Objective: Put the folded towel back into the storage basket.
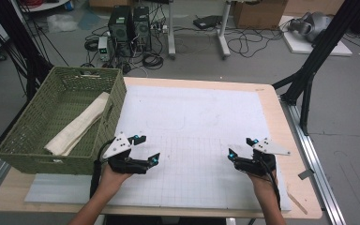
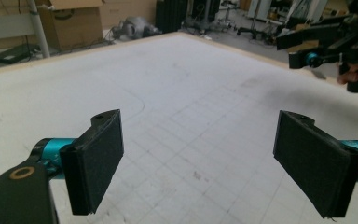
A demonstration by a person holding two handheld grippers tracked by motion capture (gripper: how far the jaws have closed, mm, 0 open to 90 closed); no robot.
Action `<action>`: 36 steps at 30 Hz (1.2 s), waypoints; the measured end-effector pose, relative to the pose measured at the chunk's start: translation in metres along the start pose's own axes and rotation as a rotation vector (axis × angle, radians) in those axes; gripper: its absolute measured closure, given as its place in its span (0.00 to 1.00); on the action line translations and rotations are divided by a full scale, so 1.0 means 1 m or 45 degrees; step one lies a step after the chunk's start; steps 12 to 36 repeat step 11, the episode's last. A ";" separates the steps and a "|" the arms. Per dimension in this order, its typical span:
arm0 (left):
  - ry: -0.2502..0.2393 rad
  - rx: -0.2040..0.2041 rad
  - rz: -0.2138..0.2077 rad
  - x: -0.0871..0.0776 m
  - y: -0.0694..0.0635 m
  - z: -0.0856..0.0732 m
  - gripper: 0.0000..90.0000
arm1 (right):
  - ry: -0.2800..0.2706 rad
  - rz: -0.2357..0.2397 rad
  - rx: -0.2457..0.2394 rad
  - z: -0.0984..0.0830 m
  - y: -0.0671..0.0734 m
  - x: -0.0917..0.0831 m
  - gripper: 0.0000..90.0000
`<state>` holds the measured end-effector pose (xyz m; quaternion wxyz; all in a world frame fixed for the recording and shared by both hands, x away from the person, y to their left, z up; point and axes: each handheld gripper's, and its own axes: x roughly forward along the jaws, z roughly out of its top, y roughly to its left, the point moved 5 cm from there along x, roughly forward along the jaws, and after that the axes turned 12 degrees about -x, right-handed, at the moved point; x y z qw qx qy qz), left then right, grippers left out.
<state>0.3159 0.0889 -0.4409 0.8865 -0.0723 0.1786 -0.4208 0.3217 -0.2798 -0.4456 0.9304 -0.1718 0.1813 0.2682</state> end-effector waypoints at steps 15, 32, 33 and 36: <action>0.009 -0.043 0.033 0.003 0.008 -0.009 0.19 | 0.023 -0.035 0.015 -0.007 -0.006 -0.003 0.20; 0.009 -0.043 0.033 0.003 0.008 -0.009 0.19 | 0.023 -0.035 0.015 -0.007 -0.006 -0.003 0.20; 0.009 -0.043 0.033 0.003 0.008 -0.009 0.19 | 0.023 -0.035 0.015 -0.007 -0.006 -0.003 0.20; 0.009 -0.043 0.033 0.003 0.008 -0.009 0.19 | 0.023 -0.035 0.015 -0.007 -0.006 -0.003 0.20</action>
